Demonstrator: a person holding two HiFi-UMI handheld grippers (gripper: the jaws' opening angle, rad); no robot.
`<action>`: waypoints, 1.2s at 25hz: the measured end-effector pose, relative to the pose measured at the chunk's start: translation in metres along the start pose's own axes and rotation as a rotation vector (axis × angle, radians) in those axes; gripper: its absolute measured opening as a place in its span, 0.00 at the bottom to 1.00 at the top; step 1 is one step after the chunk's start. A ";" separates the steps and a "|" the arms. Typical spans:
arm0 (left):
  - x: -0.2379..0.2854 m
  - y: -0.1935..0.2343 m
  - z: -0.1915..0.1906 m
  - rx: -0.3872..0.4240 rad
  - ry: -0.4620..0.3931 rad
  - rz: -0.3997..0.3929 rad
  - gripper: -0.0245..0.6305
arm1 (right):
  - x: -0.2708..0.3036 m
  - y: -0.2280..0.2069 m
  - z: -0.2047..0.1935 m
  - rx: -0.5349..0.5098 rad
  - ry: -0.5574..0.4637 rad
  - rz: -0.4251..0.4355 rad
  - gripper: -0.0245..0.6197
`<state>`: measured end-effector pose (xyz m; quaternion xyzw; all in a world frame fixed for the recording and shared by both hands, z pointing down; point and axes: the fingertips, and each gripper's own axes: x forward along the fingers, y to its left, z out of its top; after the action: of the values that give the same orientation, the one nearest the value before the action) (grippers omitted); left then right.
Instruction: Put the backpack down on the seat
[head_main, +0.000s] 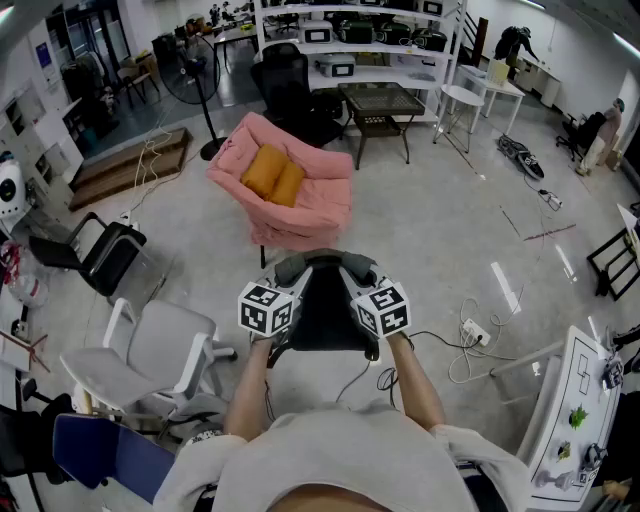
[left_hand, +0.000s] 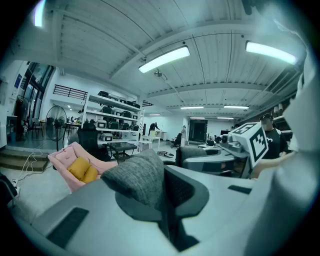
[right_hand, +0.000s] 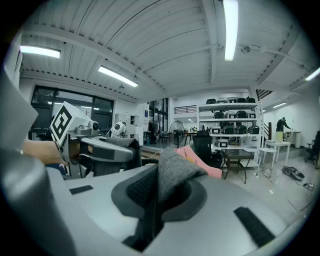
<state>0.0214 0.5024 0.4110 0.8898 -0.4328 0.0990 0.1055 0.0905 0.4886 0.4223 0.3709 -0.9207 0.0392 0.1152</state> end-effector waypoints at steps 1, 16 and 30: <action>0.002 -0.001 0.001 0.000 -0.001 0.001 0.07 | 0.000 -0.002 0.000 0.000 0.000 0.001 0.08; 0.039 -0.005 0.007 0.001 -0.004 0.037 0.07 | 0.002 -0.039 -0.005 0.025 -0.022 0.029 0.08; 0.066 0.017 0.001 -0.031 0.017 0.084 0.07 | 0.033 -0.064 -0.013 0.036 -0.001 0.073 0.08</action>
<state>0.0481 0.4426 0.4294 0.8682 -0.4703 0.1042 0.1188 0.1145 0.4220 0.4420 0.3389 -0.9329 0.0597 0.1066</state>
